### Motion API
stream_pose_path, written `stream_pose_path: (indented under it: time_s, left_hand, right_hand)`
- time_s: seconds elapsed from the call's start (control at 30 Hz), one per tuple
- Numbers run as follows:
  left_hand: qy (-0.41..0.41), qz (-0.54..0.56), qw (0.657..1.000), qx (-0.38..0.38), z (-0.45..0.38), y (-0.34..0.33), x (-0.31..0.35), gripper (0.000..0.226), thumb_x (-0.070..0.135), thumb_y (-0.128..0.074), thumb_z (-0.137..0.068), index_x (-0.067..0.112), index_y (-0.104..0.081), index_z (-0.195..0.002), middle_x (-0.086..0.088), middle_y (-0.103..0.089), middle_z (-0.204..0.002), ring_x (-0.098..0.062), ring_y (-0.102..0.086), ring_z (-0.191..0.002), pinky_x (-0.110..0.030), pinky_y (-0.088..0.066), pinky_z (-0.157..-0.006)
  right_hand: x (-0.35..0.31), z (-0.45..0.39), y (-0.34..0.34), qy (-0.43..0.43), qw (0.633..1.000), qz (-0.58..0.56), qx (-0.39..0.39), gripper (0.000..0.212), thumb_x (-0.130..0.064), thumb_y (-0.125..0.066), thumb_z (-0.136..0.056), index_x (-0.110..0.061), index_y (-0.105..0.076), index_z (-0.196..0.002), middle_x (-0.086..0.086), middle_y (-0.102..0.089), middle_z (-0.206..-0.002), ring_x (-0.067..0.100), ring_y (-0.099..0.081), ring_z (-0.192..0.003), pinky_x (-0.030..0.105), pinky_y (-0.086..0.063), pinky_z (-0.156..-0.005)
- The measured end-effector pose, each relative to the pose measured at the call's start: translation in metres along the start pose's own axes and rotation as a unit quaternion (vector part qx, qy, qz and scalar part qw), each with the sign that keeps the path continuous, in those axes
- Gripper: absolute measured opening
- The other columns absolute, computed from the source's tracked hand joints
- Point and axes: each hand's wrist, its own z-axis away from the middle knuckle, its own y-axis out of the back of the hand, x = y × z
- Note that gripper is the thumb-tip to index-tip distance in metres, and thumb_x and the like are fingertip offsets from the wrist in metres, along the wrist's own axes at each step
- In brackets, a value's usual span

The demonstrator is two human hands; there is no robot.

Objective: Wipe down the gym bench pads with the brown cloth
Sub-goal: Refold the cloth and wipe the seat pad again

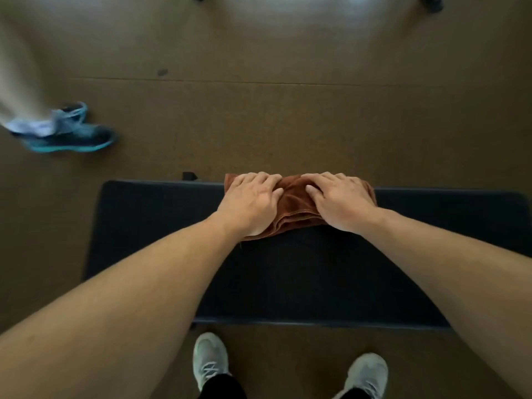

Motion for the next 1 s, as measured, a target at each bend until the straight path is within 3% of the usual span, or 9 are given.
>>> stream_pose_path:
  time_s: [0.3,0.47,0.63,0.8,1.0]
  left_hand:
    - [0.047,-0.018,0.996,0.067,0.086,0.033,-0.200,0.055,0.043,-0.022,-0.109,0.020,-0.032,-0.158,-0.002,-0.037,-0.162,-0.018,-0.023,-0.154,-0.040,-0.006,-0.129]
    - [0.089,-0.012,0.993,0.078,0.124,0.026,-0.243,0.065,0.047,-0.009,-0.104,0.023,-0.003,-0.164,0.001,0.003,-0.173,-0.014,0.014,-0.157,-0.038,0.007,-0.128]
    - [0.116,0.030,0.987,0.107,0.166,-0.007,-0.240,0.064,0.051,-0.008,-0.106,0.026,0.015,-0.161,0.004,0.028,-0.167,-0.010,0.031,-0.152,-0.035,0.012,-0.126]
    - [0.111,-0.010,0.986,0.126,0.200,-0.043,-0.215,0.068,0.054,-0.001,-0.105,0.020,0.009,-0.163,-0.002,0.020,-0.171,-0.019,0.025,-0.155,-0.043,0.005,-0.128]
    - [0.106,-0.040,0.987,0.112,0.236,-0.082,-0.160,0.072,0.057,-0.007,-0.107,0.015,0.004,-0.164,-0.007,0.011,-0.173,-0.025,0.013,-0.158,-0.050,-0.005,-0.128]
  right_hand:
    - [-0.209,-0.049,-0.066,0.079,0.997,0.000,0.023,0.052,-0.048,-0.024,-0.111,-0.037,-0.025,-0.161,-0.009,-0.039,-0.162,0.020,-0.030,-0.151,0.040,-0.016,-0.122]
    - [-0.266,-0.060,-0.088,0.137,0.990,0.022,0.026,0.055,-0.045,-0.025,-0.111,-0.036,-0.013,-0.164,-0.010,-0.021,-0.171,0.017,-0.012,-0.158,0.039,-0.003,-0.127]
    - [-0.271,-0.038,-0.108,0.213,0.974,0.054,0.052,0.056,-0.041,-0.026,-0.112,-0.035,-0.008,-0.165,-0.010,-0.004,-0.173,0.018,0.008,-0.160,0.045,0.006,-0.129]
    - [-0.247,-0.001,-0.134,0.256,0.962,0.078,0.060,0.057,-0.042,-0.020,-0.109,-0.033,-0.011,-0.165,-0.009,-0.007,-0.173,0.017,0.007,-0.160,0.047,-0.002,-0.129]
    - [-0.196,0.061,-0.161,0.260,0.959,0.089,0.067,0.057,-0.042,-0.027,-0.111,-0.031,-0.012,-0.165,-0.008,-0.005,-0.173,0.016,0.006,-0.160,0.049,-0.009,-0.129]
